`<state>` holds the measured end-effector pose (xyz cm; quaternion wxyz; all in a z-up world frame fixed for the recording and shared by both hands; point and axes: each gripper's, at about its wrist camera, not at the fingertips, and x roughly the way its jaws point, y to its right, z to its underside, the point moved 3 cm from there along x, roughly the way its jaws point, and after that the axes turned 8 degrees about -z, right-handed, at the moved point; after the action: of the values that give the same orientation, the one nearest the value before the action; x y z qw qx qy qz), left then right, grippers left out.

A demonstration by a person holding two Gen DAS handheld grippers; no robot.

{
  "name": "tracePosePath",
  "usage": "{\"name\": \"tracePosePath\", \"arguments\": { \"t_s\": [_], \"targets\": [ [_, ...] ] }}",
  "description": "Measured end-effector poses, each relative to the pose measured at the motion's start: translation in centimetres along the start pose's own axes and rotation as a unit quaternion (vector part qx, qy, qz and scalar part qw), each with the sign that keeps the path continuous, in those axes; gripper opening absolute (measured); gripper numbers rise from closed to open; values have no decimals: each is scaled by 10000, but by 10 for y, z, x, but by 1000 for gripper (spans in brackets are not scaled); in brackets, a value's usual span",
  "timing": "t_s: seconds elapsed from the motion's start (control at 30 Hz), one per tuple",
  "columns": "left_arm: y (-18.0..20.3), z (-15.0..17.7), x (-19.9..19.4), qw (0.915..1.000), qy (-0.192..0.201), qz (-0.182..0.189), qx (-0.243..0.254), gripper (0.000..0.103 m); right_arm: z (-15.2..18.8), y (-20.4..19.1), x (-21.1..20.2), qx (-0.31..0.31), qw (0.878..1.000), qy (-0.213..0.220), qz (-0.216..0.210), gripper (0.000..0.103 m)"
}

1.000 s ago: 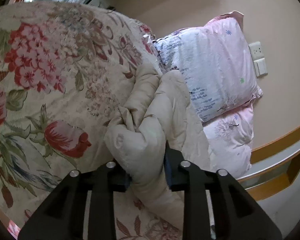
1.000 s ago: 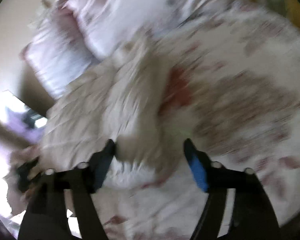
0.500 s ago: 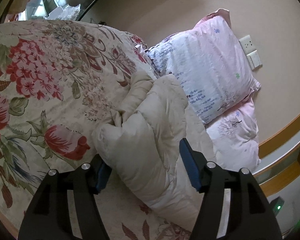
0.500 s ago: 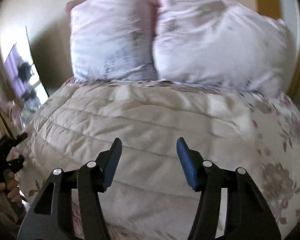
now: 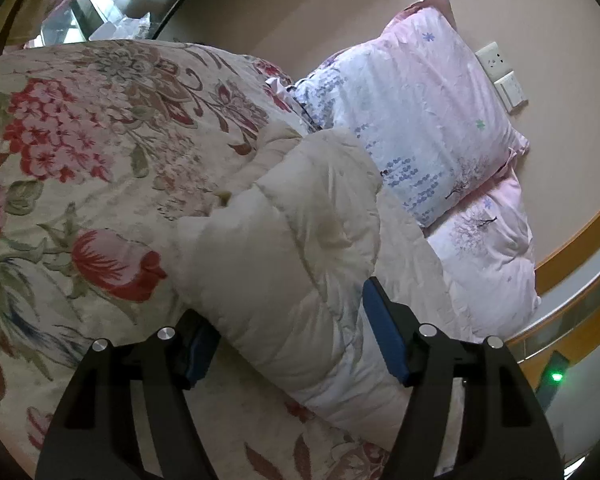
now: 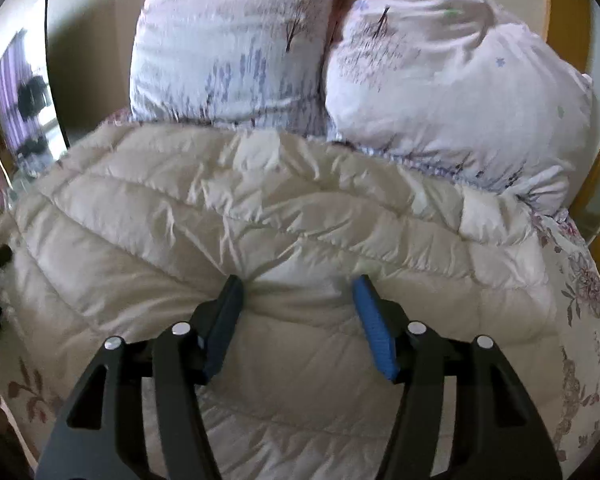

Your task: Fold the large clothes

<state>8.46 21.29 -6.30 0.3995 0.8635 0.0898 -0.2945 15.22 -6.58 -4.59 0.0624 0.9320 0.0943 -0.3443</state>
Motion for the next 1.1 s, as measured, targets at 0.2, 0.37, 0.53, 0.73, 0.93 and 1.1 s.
{"name": "tracePosePath", "arguments": {
  "t_s": [0.2,0.37,0.53,0.73,0.93,1.1],
  "targets": [
    [-2,-8,5,9996,60,46,-271,68,2,-4,17,-122,9997,-181,99,62],
    [-2,-12,9,9991,174,73,-370,62,-1,-7,19,-255,9992,-241,206,62],
    [7,-15,7,9988,272,216,-351,43,4,-12,26,-477,9978,-267,371,62],
    [48,-25,-19,9943,614,862,136,35,9,-11,30,-568,9969,-268,468,62],
    [114,-16,-43,9761,764,1812,920,35,10,-9,30,-509,9975,-285,401,63],
    [173,6,-51,9512,553,2625,1523,35,8,-4,31,-399,9985,-333,166,64]
  ]
}}
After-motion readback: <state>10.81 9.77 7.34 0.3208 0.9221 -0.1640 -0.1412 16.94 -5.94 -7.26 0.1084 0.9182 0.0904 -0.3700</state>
